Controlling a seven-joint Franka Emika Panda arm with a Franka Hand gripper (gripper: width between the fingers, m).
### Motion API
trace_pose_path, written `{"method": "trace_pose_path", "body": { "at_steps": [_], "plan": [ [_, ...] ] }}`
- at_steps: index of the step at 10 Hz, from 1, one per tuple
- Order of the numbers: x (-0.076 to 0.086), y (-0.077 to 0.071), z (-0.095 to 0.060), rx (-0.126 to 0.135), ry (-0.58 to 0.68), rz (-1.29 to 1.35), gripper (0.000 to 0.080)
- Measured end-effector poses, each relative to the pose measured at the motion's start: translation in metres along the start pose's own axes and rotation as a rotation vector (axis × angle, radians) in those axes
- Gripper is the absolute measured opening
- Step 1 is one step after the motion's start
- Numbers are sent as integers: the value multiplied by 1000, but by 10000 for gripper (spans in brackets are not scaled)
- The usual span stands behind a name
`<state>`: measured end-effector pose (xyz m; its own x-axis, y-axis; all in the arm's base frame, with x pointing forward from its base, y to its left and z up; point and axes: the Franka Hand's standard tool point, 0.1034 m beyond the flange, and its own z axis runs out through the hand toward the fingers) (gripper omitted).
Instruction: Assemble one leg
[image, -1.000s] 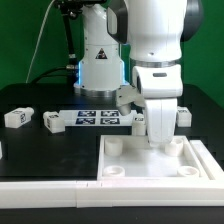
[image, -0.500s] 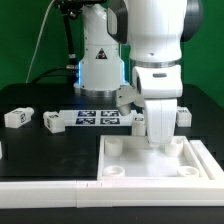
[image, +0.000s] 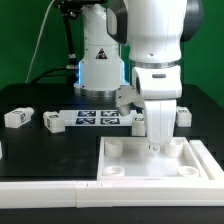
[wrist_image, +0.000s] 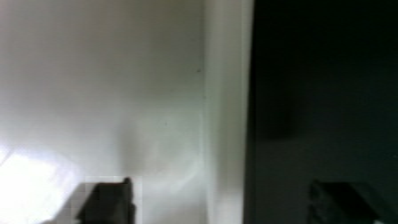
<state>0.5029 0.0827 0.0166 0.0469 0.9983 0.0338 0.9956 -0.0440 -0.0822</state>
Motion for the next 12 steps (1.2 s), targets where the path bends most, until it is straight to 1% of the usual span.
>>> {"method": "trace_pose_path", "body": {
  "at_steps": [1, 2, 3, 6, 7, 8, 10, 11, 12],
  "plan": [
    [0, 0, 0, 0, 0, 0, 603],
    [0, 0, 0, 0, 0, 1, 603],
    [0, 0, 0, 0, 0, 1, 639],
    [-1, 0, -1, -1, -1, 4, 648],
    [0, -3, -10, -10, -5, 20, 649],
    [2, -10, -20, -19, -12, 42, 649],
    [5, -30, -35, -25, -25, 86, 649],
    [6, -35, -39, -28, -28, 90, 649],
    [5, -33, -44, -35, -29, 103, 649]
  ]
}}
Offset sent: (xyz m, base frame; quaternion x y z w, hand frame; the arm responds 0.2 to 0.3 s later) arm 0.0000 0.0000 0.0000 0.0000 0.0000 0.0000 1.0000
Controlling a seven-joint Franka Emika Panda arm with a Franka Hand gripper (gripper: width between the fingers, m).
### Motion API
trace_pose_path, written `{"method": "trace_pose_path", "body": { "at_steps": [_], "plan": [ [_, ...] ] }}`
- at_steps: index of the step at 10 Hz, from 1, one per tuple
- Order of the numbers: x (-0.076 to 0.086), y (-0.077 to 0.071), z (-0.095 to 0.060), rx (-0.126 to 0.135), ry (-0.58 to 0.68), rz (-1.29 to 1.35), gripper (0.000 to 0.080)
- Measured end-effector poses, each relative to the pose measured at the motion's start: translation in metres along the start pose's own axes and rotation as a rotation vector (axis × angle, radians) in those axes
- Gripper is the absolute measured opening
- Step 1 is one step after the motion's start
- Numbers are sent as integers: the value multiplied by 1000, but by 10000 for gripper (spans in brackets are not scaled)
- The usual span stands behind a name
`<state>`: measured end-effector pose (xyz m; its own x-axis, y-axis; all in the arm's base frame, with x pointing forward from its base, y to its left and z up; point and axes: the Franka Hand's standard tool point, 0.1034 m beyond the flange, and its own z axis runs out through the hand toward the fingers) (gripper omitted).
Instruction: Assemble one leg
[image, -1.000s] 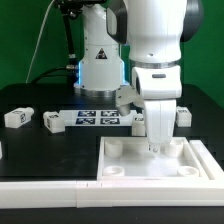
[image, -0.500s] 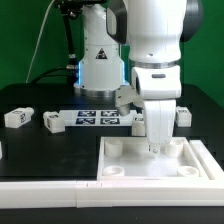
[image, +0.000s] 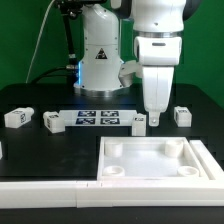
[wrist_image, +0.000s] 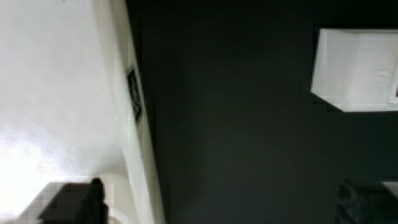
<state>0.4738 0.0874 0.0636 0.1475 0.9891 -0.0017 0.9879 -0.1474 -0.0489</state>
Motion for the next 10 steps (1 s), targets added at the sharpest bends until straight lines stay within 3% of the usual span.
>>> {"method": "trace_pose_path", "body": {
  "at_steps": [2, 5, 7, 10],
  "plan": [
    [0, -1, 4, 6, 0, 39, 649],
    [1, -2, 4, 9, 6, 355, 649],
    [5, -26, 11, 8, 20, 742, 649],
    [27, -54, 20, 56, 5, 1241, 649]
  ]
}}
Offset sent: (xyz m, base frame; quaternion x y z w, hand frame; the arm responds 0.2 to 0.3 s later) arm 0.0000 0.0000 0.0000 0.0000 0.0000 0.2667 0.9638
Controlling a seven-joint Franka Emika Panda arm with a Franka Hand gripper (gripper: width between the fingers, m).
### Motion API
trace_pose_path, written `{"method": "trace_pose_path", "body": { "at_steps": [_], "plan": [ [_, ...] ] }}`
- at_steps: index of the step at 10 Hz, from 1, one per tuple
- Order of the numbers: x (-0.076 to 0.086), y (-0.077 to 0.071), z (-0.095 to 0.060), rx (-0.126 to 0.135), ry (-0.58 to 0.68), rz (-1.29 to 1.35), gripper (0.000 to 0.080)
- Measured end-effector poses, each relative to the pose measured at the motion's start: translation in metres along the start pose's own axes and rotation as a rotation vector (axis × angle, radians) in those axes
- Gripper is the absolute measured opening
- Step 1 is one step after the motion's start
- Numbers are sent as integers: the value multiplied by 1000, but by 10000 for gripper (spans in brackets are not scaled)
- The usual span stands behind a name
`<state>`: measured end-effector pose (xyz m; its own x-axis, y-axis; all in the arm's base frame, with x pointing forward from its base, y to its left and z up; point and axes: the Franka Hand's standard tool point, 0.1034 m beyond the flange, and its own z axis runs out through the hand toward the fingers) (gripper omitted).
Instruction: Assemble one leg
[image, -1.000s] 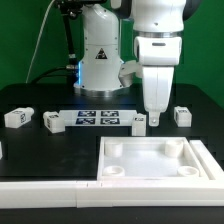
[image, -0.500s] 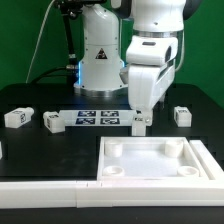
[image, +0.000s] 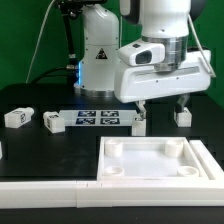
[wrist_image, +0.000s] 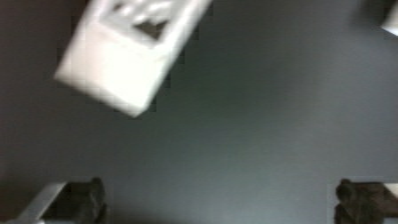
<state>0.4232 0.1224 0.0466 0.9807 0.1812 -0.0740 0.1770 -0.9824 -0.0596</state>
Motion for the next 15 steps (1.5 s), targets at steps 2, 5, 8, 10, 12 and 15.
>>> {"method": "trace_pose_path", "body": {
  "at_steps": [2, 5, 8, 10, 12, 15],
  "plan": [
    [-1, -9, 0, 14, -5, 169, 649],
    [-2, -9, 1, 16, -7, 181, 649],
    [-24, -52, 12, 14, 0, 198, 649],
    [-30, -60, 12, 11, -4, 182, 649],
    [-36, -62, 15, 12, -13, 173, 649],
    [-37, -58, 15, 2, -71, 162, 649]
  ]
}}
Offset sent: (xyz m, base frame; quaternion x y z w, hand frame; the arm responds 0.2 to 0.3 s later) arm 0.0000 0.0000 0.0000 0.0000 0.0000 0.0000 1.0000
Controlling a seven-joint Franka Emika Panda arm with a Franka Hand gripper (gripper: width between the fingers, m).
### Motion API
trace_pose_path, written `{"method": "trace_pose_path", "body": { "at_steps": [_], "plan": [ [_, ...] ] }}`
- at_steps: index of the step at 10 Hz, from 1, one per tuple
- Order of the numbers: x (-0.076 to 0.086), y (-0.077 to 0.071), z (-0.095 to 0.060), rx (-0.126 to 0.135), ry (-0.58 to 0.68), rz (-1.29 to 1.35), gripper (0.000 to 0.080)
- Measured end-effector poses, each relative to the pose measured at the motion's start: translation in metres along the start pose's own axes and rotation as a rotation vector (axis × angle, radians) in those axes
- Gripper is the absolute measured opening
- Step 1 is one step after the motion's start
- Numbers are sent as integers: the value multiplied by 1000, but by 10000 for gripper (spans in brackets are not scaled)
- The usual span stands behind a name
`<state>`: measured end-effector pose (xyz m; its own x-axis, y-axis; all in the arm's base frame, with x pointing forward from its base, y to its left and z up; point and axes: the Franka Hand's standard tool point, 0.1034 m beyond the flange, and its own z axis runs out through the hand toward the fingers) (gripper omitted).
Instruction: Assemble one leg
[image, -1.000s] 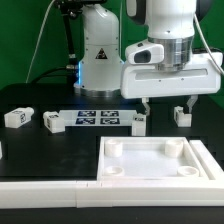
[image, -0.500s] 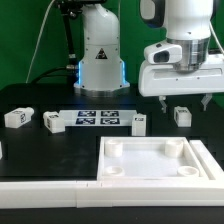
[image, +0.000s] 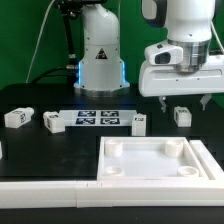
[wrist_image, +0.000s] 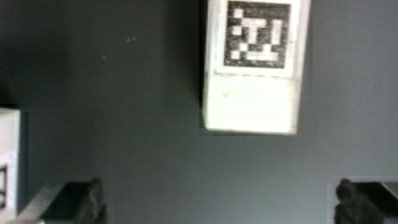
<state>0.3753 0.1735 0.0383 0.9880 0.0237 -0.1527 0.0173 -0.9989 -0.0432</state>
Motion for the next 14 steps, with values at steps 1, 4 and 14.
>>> {"method": "trace_pose_path", "body": {
  "at_steps": [1, 4, 14],
  "plan": [
    [-6, 5, -1, -22, -157, -11, 649],
    [-10, 1, 2, -48, -445, -10, 649],
    [-25, -12, 18, 4, -759, 5, 649]
  ]
}}
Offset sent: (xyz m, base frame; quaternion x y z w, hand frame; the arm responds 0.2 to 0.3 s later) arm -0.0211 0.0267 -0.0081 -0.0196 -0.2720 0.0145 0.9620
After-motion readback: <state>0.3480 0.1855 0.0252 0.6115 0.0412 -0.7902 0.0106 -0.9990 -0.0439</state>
